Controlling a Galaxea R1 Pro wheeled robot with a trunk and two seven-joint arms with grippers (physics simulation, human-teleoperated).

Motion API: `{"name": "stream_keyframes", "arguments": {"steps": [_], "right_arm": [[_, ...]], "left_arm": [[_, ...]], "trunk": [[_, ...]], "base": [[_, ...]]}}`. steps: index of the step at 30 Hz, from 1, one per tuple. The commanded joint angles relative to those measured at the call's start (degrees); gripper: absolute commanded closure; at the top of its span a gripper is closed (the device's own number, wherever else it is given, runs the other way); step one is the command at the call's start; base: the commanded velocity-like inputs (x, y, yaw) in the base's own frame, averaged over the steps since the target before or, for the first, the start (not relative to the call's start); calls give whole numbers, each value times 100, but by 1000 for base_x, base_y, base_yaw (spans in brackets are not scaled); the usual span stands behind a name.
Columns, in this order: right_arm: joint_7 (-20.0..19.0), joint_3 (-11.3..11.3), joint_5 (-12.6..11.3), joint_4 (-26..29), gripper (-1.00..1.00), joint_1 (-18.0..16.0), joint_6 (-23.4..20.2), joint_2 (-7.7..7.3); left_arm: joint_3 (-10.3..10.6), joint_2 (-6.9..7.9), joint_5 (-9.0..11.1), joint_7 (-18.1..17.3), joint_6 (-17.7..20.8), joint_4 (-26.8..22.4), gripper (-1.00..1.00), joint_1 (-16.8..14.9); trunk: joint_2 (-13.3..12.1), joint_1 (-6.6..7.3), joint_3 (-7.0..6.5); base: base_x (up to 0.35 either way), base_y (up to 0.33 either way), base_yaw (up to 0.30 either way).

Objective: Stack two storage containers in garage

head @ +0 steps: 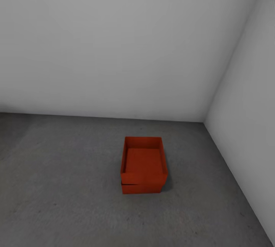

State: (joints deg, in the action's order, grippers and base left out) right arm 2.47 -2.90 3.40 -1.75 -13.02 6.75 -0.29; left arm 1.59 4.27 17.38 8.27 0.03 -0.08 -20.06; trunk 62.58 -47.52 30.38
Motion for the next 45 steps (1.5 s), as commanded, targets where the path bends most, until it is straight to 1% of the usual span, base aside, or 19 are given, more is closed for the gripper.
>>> {"name": "stream_keyframes", "arguments": {"steps": [1,4,5,9,16,26,30,36,45], "right_arm": [[26,-26,38,-19,-100,-7,28,1],[26,-26,41,-19,-100,-7,28,2],[26,-26,40,-19,-100,-7,28,2],[26,-26,41,-19,-100,-7,34,1],[26,-26,34,-19,-100,-7,33,-11],[26,-26,29,-19,-100,-7,10,-8],[31,-24,29,-19,-100,-7,-23,-54],[34,-26,36,-19,-100,61,10,-12],[34,-26,46,-11,-100,63,27,-55]], "left_arm": [[22,-3,30,-15,2,-2,-100,37],[18,-9,41,-338,8,-1,-100,162],[18,-8,46,-509,-11,-1,-100,201],[23,5,50,-889,-75,-1,-100,340],[32,-11,4,-926,-82,-8,-100,351],[34,-6,28,-907,-65,-10,-100,351],[34,-5,17,-906,-66,-16,-100,354],[31,-14,5,-905,-73,-51,-100,354],[24,-20,15,-906,-73,-60,-100,352]], "trunk": [[3,0,-5],[3,0,-32],[3,0,-42],[3,0,-78],[3,0,-142],[3,0,-233],[3,0,-269],[3,0,-324],[3,0,-405]], "base": [[0,0,0],[0,0,0],[0,0,0],[0,0,0],[0,0,0],[0,0,0],[0,0,0],[0,0,0],[0,0,0]]}}
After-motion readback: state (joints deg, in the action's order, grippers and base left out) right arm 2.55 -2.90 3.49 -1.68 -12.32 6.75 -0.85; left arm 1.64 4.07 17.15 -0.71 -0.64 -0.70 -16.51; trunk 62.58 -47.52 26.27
